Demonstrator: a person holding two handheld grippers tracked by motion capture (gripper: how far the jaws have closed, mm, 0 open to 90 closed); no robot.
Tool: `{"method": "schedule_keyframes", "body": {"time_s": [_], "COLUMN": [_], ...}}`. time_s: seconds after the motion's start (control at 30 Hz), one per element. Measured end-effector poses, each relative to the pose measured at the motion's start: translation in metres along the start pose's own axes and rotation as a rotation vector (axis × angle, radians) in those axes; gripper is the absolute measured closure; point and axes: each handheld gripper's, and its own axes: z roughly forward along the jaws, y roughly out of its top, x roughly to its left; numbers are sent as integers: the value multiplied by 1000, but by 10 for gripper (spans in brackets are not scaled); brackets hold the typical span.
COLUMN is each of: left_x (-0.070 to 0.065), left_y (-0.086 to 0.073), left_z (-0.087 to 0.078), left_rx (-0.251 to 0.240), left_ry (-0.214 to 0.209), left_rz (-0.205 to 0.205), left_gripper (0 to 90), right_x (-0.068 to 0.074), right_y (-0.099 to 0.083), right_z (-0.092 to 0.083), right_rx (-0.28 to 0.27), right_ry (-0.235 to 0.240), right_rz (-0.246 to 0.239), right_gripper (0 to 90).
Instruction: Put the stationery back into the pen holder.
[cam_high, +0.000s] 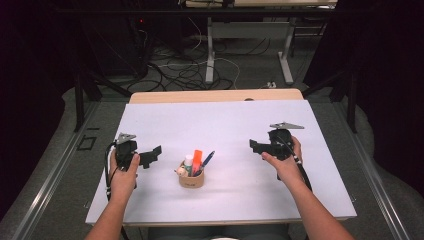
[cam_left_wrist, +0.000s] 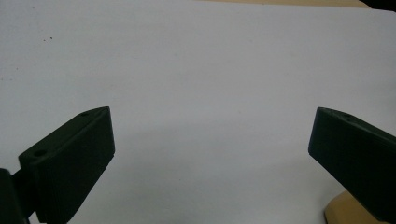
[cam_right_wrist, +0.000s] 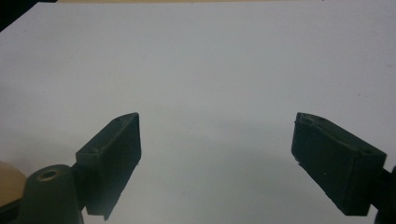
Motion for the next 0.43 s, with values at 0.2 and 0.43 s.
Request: {"method": "schedule_keyframes", "body": {"time_s": [0.2, 0.43], "left_x": [1, 2], "left_y": [0, 0], "left_z": [1, 1], "left_rx": [1, 2], "left_ry": [3, 7], "left_rz": [0, -5], "left_gripper": [4, 4], "right_x": [-2, -4], "right_y": [-1, -2], "right_z": [2, 3], "right_rx": [5, 15], "right_ry": [-15, -24], "right_rz": [6, 4], "right_gripper": [150, 147]}}
